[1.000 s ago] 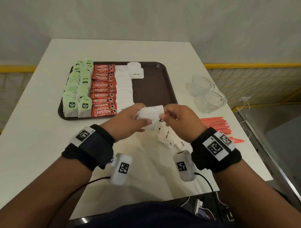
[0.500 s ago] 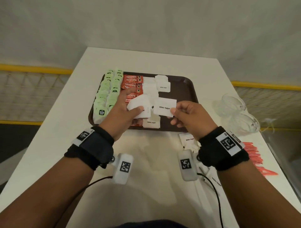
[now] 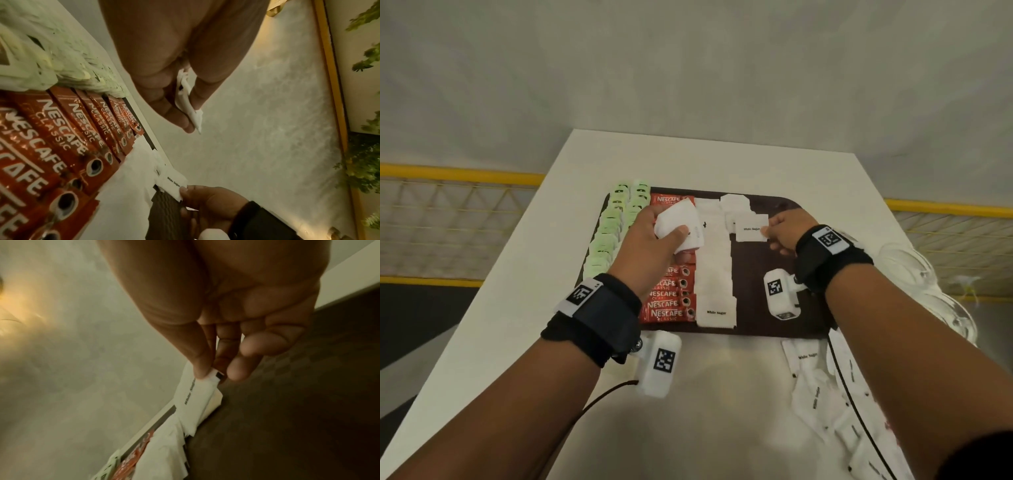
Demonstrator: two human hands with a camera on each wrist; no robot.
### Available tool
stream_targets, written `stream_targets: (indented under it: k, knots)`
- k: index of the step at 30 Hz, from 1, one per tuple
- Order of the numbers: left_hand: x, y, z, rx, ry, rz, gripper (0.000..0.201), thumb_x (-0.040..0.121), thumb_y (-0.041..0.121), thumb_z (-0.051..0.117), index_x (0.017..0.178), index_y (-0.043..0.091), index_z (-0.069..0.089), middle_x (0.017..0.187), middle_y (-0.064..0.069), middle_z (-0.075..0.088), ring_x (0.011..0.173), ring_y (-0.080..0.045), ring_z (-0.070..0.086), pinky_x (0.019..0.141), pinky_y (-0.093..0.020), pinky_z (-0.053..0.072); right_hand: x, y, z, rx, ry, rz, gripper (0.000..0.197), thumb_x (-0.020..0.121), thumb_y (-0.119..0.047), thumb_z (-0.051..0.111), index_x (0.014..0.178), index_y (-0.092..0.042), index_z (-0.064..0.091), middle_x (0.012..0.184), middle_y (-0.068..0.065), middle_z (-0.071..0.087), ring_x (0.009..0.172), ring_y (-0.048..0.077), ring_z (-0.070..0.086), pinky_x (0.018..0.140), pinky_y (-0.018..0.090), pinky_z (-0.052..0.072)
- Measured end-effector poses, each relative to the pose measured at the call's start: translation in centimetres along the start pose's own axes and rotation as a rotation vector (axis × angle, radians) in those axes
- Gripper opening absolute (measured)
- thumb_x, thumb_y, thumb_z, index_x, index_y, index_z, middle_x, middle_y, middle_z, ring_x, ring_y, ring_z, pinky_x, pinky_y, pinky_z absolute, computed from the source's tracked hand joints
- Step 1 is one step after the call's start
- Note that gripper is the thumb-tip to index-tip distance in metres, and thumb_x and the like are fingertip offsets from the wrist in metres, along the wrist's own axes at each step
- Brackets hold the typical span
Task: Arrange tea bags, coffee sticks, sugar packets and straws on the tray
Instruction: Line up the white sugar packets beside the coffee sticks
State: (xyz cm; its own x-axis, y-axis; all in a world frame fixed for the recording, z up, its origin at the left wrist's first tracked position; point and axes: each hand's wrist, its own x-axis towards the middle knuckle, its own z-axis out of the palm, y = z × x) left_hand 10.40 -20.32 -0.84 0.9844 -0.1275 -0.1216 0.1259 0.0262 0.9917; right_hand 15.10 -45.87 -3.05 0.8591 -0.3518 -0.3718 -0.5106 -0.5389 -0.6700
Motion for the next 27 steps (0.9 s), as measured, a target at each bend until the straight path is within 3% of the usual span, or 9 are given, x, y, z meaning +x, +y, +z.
stream_targets:
  k: [5,9,15,17,19,21,23,27]
  knots:
    - [1.5,-0.5,-0.5,0.016,0.004,-0.016,0.033,0.096,0.011,0.06,0.121,0.026,0.046,0.127,-0.003,0.051,0.108,-0.027,0.062,0.074,-0.032,0.061,2.8,-0.4,0.7,-0.005,-0.04,0.05,0.014,0.087,-0.018,0.068,0.08,-0.021,0.057,0.072,-0.001,0.061,0.057,0.012,0.057,0.047,0.023,0.043]
    - [2.3,-1.1,-0.9,-0.006,0.011,-0.034,0.034,0.096,0.01,0.06,0.124,0.023,0.045,0.127,-0.002,0.05,0.106,-0.025,0.063,0.067,-0.026,0.06,3.7,-0.7,1.4,0.023,-0.061,0.086,0.014,0.086,-0.016,0.068,0.079,-0.02,0.057,0.076,0.002,0.065,0.058,0.013,0.062,0.04,0.018,0.045]
    - [2.7,-1.4,-0.7,-0.089,0.023,-0.106,0.031,0.097,0.01,0.055,0.127,0.019,0.047,0.124,-0.005,0.052,0.101,-0.027,0.066,0.071,-0.03,0.06,4.4,-0.4,2.3,0.068,-0.042,0.132,0.013,0.082,-0.017,0.072,0.086,-0.012,0.061,0.086,0.009,0.069,0.068,0.02,0.068,0.055,0.025,0.055]
    - [2.7,-1.3,-0.4,-0.165,0.015,-0.15,0.031,0.099,0.007,0.048,0.128,0.017,0.047,0.12,-0.002,0.053,0.101,-0.026,0.065,0.075,-0.033,0.06,4.5,-0.5,2.3,-0.037,-0.031,0.162,0.025,0.083,-0.024,0.071,0.096,-0.005,0.061,0.085,0.01,0.07,0.075,0.026,0.07,0.072,0.035,0.06]
    - [2.8,-1.3,-0.2,-0.171,-0.004,-0.139,0.033,0.099,0.003,0.047,0.129,0.015,0.047,0.122,-0.002,0.052,0.105,-0.027,0.063,0.075,-0.033,0.06,3.3,-1.5,1.9,-0.181,0.03,0.076,0.025,0.087,-0.031,0.067,0.089,-0.008,0.058,0.08,0.01,0.067,0.073,0.027,0.065,0.082,0.042,0.058]
    - [2.9,-1.4,0.0,-0.129,-0.013,-0.105,0.033,0.097,0.002,0.052,0.128,0.014,0.047,0.123,-0.002,0.052,0.106,-0.024,0.062,0.073,-0.03,0.06,1.2,-2.7,1.5,-0.145,0.067,-0.077,0.025,0.089,-0.035,0.064,0.081,-0.012,0.058,0.08,0.009,0.064,0.068,0.023,0.06,0.072,0.037,0.058]
    - [3.0,-1.4,0.4,-0.113,-0.008,-0.091,0.034,0.096,0.002,0.057,0.126,0.014,0.046,0.119,0.0,0.054,0.102,-0.019,0.063,0.07,-0.027,0.06,-1.7,-4.2,1.4,-0.048,-0.046,-0.208,0.029,0.092,-0.04,0.061,0.089,-0.011,0.062,0.081,0.004,0.066,0.065,0.016,0.058,0.06,0.028,0.051]
    - [3.2,-1.3,1.3,-0.105,0.012,-0.042,0.037,0.092,0.0,0.063,0.123,0.015,0.047,0.117,-0.002,0.057,0.1,-0.02,0.066,0.068,-0.03,0.061,-4.6,-5.6,2.2,0.068,-0.335,-0.304,0.03,0.083,-0.038,0.072,0.093,-0.011,0.065,0.077,0.002,0.067,0.067,0.013,0.062,0.058,0.025,0.049]
